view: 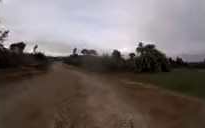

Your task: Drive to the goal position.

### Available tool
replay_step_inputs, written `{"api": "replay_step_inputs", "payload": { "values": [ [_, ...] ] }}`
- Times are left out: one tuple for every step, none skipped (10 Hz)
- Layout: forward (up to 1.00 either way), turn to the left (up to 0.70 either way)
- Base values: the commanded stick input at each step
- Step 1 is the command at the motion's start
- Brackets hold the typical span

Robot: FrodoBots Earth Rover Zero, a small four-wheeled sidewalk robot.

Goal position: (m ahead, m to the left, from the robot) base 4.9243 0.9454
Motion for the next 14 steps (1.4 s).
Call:
{"api": "replay_step_inputs", "payload": {
  "values": [
    [0.85,0.05],
    [0.85,0.12],
    [0.85,0.16],
    [0.85,0.12],
    [0.85,0.03],
    [0.85,0.03],
    [0.85,0.03],
    [0.85,0.03],
    [0.85,0.03],
    [0.85,0.03],
    [0.85,0.03],
    [0.85,0.03],
    [0.85,0.03],
    [0.85,0.03]
  ]
}}
